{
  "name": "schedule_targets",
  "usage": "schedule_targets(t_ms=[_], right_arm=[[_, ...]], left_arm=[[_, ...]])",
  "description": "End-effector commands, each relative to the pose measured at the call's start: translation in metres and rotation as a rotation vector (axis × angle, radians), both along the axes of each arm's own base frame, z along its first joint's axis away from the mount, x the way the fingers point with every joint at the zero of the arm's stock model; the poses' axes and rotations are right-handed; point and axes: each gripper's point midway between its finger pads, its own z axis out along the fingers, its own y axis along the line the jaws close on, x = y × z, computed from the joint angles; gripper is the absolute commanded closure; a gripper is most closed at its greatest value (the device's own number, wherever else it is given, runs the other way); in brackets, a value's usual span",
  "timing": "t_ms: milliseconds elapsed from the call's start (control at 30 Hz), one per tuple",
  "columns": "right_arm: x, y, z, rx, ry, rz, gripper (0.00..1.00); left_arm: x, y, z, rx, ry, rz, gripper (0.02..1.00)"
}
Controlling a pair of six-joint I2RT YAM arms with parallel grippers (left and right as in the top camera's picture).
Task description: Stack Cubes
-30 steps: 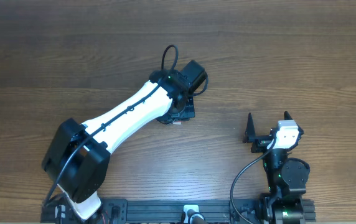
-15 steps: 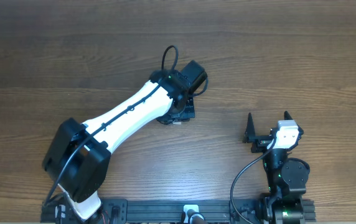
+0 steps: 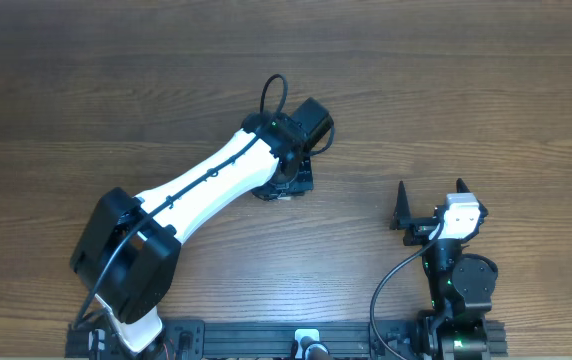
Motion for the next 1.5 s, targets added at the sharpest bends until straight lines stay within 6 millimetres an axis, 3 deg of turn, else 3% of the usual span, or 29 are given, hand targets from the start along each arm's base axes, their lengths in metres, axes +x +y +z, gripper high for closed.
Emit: schedule_targets(t_ms=[33,1500], right_arm=[[-0.0003,0.0035,-0.0008,0.003,-0.005,0.017,0.007],[-0.0003,0.0035,-0.0008,0.003,-0.005,0.017,0.007]], left_arm=[[0.0029,-0.0009,-0.0002,-0.003,0.004,-0.009,0.95],[0.0031,0.0034,0.0049,-0.005,0.003,0.004,0.947]])
